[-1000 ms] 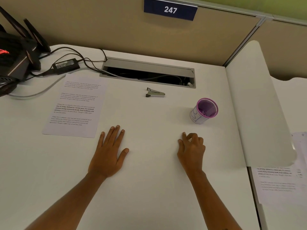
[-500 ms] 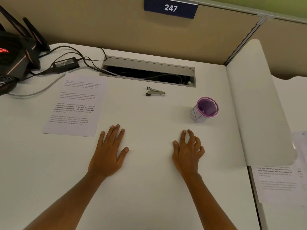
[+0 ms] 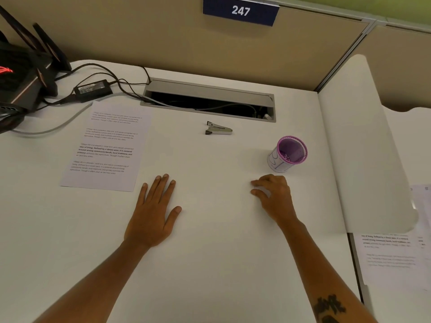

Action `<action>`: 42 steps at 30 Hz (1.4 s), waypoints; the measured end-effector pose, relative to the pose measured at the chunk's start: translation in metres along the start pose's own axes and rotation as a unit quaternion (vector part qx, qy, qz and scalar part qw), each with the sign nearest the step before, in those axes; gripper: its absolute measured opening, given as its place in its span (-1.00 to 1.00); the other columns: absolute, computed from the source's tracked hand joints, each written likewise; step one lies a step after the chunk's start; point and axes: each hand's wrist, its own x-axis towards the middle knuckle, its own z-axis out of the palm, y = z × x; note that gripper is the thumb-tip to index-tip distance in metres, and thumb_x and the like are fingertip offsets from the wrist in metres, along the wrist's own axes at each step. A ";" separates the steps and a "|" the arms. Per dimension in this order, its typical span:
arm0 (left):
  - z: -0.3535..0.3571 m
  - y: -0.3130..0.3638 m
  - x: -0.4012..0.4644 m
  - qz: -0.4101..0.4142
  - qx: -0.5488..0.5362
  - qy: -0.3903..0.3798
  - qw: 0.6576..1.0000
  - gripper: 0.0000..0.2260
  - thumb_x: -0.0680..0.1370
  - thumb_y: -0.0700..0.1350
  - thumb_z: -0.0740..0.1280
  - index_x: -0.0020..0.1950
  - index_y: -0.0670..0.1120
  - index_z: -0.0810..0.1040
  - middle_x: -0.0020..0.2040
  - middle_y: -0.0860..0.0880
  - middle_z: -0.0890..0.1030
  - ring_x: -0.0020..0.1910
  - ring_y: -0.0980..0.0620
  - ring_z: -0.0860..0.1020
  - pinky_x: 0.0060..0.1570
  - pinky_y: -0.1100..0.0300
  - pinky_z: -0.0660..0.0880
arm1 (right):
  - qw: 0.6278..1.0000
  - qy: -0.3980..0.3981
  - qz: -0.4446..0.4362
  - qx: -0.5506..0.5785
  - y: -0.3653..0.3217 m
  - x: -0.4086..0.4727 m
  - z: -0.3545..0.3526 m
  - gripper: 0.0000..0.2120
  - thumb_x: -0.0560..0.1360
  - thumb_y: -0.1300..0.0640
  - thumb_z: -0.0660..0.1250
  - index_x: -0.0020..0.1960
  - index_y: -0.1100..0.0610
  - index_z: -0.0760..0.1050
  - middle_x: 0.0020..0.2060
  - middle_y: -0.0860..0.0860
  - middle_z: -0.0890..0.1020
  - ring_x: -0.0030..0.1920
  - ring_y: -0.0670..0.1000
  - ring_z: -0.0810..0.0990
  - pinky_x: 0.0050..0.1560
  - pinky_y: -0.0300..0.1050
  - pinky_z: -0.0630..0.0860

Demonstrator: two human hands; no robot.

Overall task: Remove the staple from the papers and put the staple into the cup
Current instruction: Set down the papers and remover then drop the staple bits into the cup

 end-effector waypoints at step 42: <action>0.001 0.000 -0.001 0.005 -0.013 0.013 1.000 -0.35 0.70 0.21 0.03 0.74 -0.04 0.03 0.76 -0.04 0.01 0.75 -0.03 -0.03 0.69 -0.23 0.05 | 0.990 0.117 0.071 -0.027 -0.019 0.074 -0.102 -0.86 0.55 0.17 0.46 0.08 0.20 0.64 0.00 0.13 0.68 0.07 0.11 0.60 -0.06 -0.25 0.45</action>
